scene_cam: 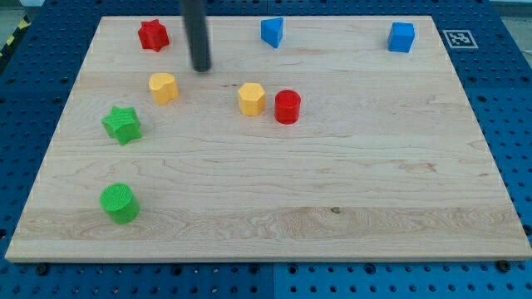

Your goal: Push the yellow heart into the left of the yellow hexagon

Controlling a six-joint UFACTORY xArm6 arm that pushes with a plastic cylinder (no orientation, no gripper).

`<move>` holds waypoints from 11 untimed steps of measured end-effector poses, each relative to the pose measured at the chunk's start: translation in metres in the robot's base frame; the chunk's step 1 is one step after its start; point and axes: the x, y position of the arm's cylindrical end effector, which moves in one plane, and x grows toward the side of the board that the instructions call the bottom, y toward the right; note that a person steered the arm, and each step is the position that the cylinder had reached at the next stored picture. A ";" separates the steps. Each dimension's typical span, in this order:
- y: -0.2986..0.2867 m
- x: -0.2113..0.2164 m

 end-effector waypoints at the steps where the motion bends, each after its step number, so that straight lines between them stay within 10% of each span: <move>1: -0.090 -0.004; 5: -0.026 0.081; 8: -0.077 0.056; 11: 0.079 0.048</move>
